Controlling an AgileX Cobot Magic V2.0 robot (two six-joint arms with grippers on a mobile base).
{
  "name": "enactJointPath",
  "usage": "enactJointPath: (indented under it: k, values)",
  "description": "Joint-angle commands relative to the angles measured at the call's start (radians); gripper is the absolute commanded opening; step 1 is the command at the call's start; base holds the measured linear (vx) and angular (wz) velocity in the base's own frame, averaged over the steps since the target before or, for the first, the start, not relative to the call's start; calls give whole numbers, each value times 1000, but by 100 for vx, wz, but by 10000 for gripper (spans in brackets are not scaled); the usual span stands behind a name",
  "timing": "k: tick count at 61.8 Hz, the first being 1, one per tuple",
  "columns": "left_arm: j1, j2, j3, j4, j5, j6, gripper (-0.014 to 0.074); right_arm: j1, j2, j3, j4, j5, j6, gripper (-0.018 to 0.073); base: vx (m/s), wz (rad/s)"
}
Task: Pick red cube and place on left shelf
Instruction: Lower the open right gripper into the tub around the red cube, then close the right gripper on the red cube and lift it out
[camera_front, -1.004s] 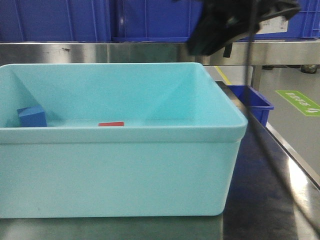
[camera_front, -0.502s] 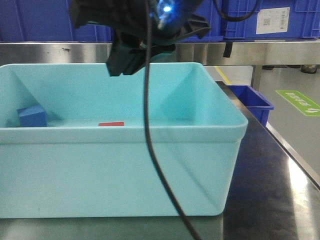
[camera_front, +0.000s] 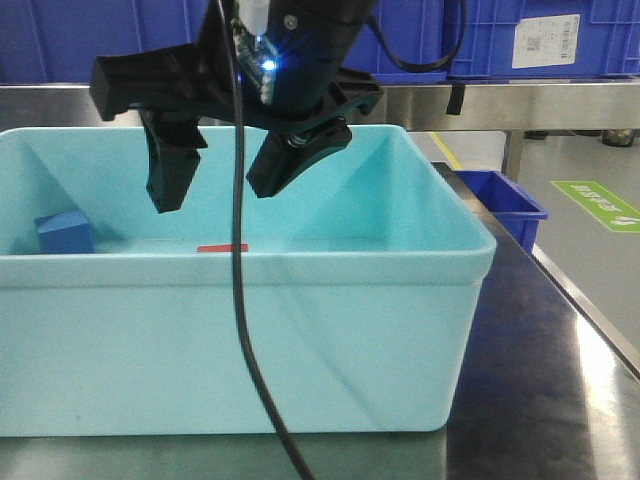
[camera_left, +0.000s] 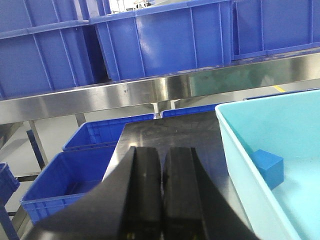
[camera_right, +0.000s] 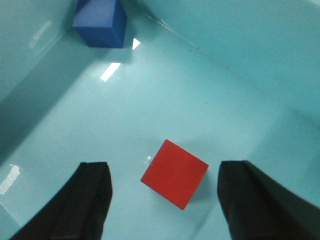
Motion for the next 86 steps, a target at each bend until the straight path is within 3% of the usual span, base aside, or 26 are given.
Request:
enactJointPath:
  k: [1,48,86]
  values:
    - [-5,7,22,-5,-91,1,106,3,-34,-39,-6,-41,-2,562,0,0]
    - [-5,7,22,-5,-91,1,106,33,54,-43,-4,-40,0,562,0,-2]
    - [-5,7,22,-5,-91,1,106,33,138,-156,-5,4,0,562,0,0]
